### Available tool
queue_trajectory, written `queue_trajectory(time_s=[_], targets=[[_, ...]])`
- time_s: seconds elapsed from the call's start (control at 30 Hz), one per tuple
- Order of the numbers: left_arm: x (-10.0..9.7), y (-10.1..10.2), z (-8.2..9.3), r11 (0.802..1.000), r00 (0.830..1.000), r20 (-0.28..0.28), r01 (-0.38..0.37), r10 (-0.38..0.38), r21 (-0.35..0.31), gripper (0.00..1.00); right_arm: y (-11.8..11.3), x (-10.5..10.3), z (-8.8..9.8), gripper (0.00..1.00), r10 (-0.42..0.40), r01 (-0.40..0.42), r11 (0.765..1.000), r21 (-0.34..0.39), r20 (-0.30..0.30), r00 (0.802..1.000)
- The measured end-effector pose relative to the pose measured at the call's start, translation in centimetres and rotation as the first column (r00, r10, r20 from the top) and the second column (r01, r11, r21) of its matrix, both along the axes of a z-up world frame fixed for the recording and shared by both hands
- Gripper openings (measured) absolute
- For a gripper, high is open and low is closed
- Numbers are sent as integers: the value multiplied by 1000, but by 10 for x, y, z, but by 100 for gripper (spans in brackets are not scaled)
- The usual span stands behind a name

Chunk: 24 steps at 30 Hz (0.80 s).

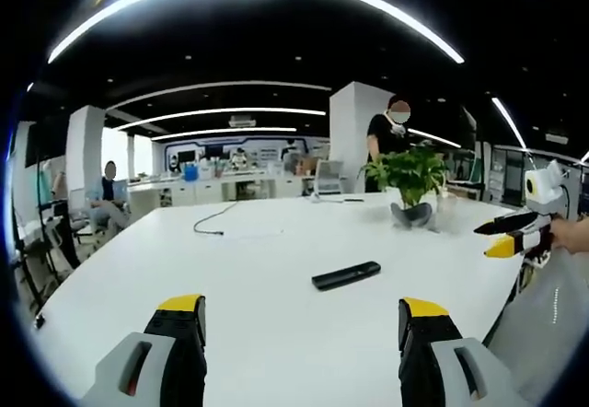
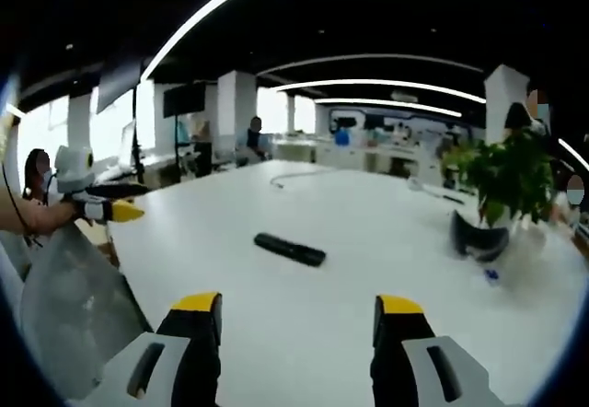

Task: Press the specified remote control buttons in sequence, fully releasing each button before pressing the next.

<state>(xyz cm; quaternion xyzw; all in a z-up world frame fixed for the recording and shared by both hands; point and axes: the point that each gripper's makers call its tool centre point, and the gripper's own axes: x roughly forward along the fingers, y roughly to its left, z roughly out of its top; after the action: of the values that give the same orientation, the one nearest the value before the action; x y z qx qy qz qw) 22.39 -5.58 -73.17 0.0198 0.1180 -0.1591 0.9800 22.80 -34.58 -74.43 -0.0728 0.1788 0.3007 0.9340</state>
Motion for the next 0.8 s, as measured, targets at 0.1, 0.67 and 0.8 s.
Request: queue_trajectory(time_s=[0.1, 0.67, 0.8], targets=[[0, 0, -4, 1000, 1000, -19, 0, 0, 17, 89, -1, 1, 1, 66, 0, 0, 1000, 4, 6, 1000], [-9, -27, -33, 993, 971, -215, 86, -102, -82, 91, -20, 9, -11, 66, -93, 93, 996, -6, -35, 995], [-15, -40, -44, 986, 949, -264, 162, -169, -50, 91, -32, 13, 4, 64, -155, 155, 988, 14, 35, 987]])
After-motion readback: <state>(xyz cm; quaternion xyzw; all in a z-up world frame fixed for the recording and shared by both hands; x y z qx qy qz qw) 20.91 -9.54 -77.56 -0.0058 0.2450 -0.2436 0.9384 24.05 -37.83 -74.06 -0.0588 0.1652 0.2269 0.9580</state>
